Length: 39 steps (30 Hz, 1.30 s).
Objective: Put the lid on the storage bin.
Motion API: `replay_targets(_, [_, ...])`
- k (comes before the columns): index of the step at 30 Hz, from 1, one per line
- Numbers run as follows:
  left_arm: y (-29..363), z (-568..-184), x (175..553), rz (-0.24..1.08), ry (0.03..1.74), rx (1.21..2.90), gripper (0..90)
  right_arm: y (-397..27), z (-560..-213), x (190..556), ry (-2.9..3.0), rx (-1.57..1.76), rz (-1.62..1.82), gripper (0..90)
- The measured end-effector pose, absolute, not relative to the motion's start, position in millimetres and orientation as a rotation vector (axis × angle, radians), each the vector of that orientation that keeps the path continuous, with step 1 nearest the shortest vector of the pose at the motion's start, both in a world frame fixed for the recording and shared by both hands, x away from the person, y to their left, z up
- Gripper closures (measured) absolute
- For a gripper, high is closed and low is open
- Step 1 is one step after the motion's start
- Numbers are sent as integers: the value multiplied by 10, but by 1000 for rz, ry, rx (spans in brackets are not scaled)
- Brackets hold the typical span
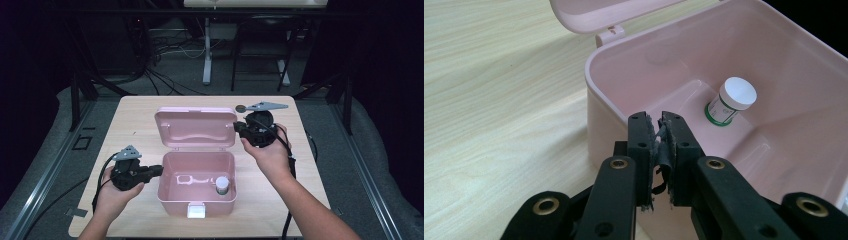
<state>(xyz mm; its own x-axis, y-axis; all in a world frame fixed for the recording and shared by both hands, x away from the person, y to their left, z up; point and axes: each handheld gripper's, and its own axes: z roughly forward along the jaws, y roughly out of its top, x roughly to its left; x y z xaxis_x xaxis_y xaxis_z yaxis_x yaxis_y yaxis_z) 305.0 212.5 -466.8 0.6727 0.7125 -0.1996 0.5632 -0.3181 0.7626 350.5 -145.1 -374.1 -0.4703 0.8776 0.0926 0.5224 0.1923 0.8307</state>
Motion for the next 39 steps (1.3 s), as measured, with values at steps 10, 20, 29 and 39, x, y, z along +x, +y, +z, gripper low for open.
replay_targets(10, [2127, -4668, 3051, 216, 986, 2013, 839, -1462, -3761, 3442, 2062, 1295, 1206, 868])
replay_targets(20, [2129, -4669, 3052, 214, 987, 2011, 838, -1458, -3763, 3403, 2062, 1286, 1206, 866])
replay_targets(29, [2128, -4670, 3052, 215, 987, 2011, 838, -1463, -3783, 3362, 2052, 1275, 1223, 864])
replay_targets(39, [2127, -4670, 3051, 216, 987, 2011, 839, -1468, -3802, 3321, 2045, 1264, 1235, 862])
